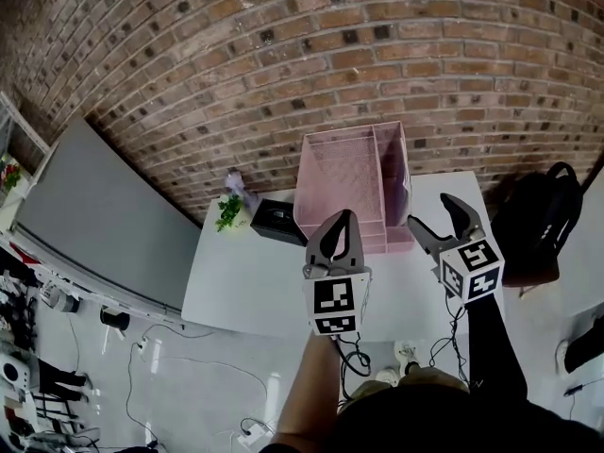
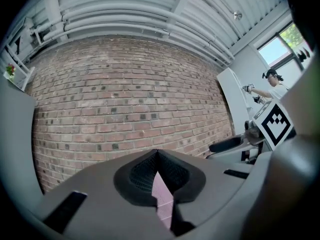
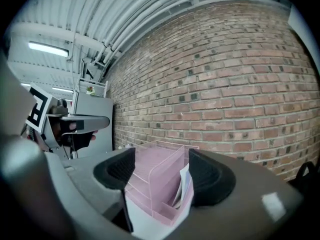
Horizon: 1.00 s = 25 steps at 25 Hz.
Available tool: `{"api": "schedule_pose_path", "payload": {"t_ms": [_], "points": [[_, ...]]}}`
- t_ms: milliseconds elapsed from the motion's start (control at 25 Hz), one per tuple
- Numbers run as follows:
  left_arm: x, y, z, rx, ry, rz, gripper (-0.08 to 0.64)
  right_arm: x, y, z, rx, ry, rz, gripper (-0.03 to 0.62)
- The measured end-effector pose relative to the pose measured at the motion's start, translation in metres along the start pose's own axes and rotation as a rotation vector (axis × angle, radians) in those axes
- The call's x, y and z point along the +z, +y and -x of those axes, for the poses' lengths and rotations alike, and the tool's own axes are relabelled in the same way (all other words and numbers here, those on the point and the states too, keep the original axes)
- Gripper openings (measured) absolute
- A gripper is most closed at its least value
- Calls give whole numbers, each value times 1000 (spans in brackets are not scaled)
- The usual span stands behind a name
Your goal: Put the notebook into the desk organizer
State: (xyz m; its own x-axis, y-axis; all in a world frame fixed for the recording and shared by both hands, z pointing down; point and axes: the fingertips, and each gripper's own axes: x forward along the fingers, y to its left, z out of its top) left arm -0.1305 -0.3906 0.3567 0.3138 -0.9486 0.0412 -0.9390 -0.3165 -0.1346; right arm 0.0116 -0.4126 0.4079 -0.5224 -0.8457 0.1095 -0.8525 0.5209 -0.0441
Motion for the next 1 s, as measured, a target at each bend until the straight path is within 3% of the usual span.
{"api": "schedule_pose_path", "payload": {"t_ms": [800,880,1000], "points": [[9,-5,67,-46,-37,2,9,15,65,58,35,-73,123,316],[8,-7,70,-53,-39,0,9,14,69,60,35,-76,126,267],[8,-7,73,-61,-40,-3,9,18,69,63,7,-90,143,97]]}}
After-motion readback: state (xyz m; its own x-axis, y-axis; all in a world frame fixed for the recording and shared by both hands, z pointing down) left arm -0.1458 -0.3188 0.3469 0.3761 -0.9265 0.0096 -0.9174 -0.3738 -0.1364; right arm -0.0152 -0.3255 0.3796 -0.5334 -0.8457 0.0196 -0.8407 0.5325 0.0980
